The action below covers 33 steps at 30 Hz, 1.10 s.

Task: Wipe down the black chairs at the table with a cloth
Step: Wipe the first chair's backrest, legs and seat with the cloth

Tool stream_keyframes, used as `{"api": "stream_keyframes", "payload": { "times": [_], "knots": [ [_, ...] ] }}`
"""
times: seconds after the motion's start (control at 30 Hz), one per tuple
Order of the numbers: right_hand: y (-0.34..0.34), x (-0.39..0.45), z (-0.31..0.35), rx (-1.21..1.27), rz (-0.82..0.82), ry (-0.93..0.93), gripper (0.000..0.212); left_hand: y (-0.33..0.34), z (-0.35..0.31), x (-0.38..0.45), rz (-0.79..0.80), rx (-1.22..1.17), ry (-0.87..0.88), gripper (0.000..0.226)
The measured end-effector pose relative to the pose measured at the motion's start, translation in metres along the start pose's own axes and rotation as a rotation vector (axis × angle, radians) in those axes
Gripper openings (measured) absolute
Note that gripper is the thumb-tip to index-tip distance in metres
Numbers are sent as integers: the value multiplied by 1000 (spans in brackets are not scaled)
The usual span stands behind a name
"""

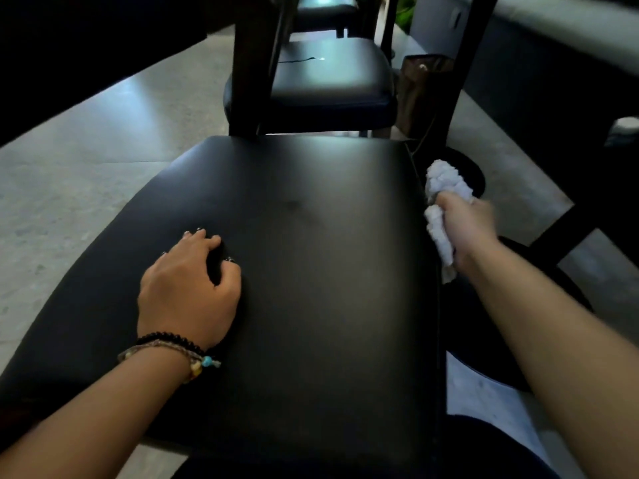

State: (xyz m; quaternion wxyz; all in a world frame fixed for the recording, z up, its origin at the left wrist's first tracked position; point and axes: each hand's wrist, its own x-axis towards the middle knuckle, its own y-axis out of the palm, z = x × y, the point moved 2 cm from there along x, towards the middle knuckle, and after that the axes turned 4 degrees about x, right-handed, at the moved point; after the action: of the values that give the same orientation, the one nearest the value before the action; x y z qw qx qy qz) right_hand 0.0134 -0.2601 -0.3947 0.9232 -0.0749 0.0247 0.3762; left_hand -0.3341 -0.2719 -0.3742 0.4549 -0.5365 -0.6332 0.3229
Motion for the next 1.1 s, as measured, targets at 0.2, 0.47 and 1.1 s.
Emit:
{"api": "stream_keyframes", "payload": {
  "times": [0.2, 0.47, 1.1],
  "knots": [
    [-36, -133, -9, -174, -53, -123, 27, -6, -17, -11, 103, 51, 91, 45],
    [-22, -68, -7, -54, -56, 217, 17, 26, -115, -71, 266, 110, 565, 61],
    [-45, -176, -22, 195, 471, 176, 15, 24, -113, -72, 279, 70, 550, 62]
  ]
}}
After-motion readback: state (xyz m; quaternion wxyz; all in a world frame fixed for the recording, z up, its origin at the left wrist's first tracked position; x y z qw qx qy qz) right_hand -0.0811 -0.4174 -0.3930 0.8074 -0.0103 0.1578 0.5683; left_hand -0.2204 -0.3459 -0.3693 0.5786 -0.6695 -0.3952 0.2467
